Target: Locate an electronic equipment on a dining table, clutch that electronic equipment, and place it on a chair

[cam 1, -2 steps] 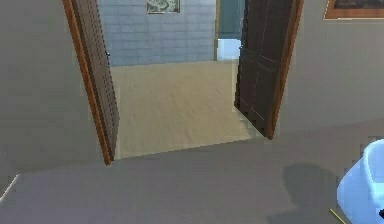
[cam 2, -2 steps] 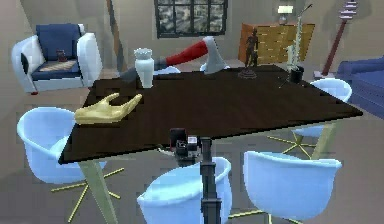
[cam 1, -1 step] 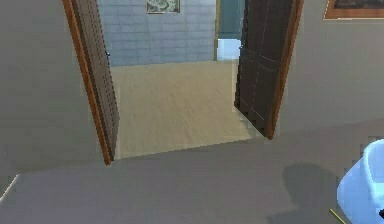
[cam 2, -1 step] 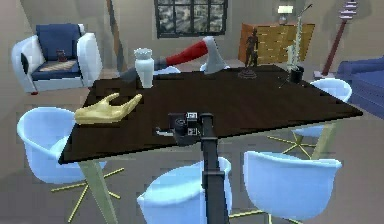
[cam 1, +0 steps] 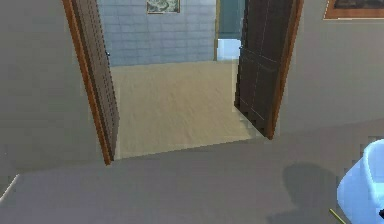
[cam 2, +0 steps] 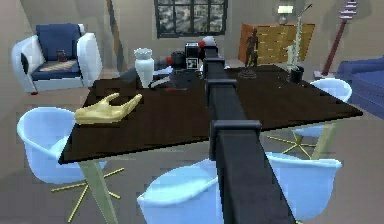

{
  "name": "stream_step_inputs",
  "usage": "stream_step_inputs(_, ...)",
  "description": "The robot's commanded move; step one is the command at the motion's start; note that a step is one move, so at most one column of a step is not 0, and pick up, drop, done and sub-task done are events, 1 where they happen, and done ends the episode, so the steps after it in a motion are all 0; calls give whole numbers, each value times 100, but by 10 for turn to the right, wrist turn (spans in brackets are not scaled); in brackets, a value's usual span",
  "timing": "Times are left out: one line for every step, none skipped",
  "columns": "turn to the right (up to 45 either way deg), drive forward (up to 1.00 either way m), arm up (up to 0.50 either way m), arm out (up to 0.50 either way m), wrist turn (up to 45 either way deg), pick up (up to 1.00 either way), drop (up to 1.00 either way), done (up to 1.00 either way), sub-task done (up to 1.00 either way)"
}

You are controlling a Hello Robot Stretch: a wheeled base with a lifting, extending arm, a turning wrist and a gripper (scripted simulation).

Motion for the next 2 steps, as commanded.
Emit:
stream_step_inputs(0,0,0,0,-450,0,0,0,0)
stream_step_inputs(0,0,0,0,-450,0,0,0,0)
